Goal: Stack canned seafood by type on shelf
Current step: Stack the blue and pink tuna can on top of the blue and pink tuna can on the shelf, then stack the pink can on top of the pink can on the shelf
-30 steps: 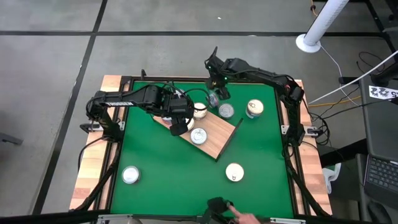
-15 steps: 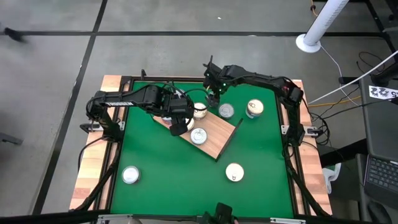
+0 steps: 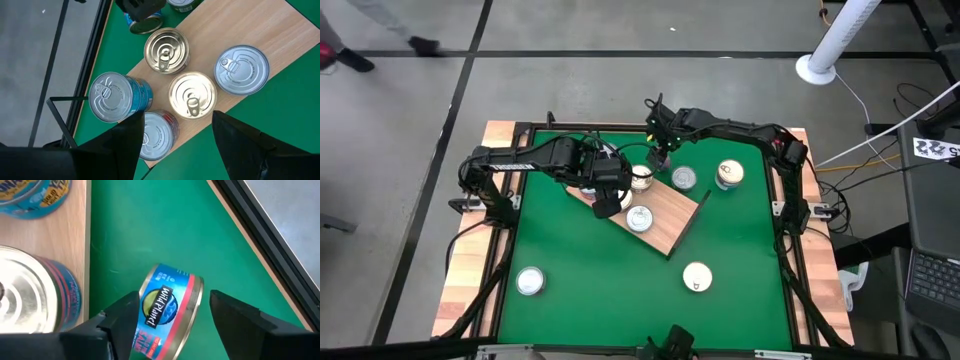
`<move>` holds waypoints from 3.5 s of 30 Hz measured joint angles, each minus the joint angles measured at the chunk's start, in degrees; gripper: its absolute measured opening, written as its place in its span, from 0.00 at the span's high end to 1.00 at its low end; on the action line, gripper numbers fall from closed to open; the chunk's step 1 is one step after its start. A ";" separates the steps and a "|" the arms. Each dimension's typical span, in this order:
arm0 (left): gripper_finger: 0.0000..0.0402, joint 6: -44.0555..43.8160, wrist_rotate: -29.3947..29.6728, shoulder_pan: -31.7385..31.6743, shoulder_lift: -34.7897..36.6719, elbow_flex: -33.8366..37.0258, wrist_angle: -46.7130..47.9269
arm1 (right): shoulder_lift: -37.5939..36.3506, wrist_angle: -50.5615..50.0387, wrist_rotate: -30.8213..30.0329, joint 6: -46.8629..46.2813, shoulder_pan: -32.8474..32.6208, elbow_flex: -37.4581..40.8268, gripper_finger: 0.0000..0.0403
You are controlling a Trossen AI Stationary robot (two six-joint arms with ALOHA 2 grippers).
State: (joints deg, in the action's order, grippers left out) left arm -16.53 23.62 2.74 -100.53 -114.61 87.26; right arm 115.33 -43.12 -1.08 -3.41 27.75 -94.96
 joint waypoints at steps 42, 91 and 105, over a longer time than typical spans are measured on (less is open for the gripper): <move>0.43 0.02 0.00 0.00 0.00 0.00 0.33 | 0.94 -0.43 0.55 -6.86 -0.42 -0.04 0.40; 0.43 0.00 -0.02 0.00 0.00 0.00 0.35 | 1.07 -0.83 4.74 0.81 -0.35 -1.73 0.40; 0.43 -0.03 -0.02 0.00 0.00 0.00 0.37 | 1.07 -4.65 4.67 4.44 -0.42 -2.71 0.40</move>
State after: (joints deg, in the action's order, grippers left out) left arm -16.56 23.59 2.74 -100.53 -114.61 87.64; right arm 116.40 -47.77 3.58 1.04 27.33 -97.67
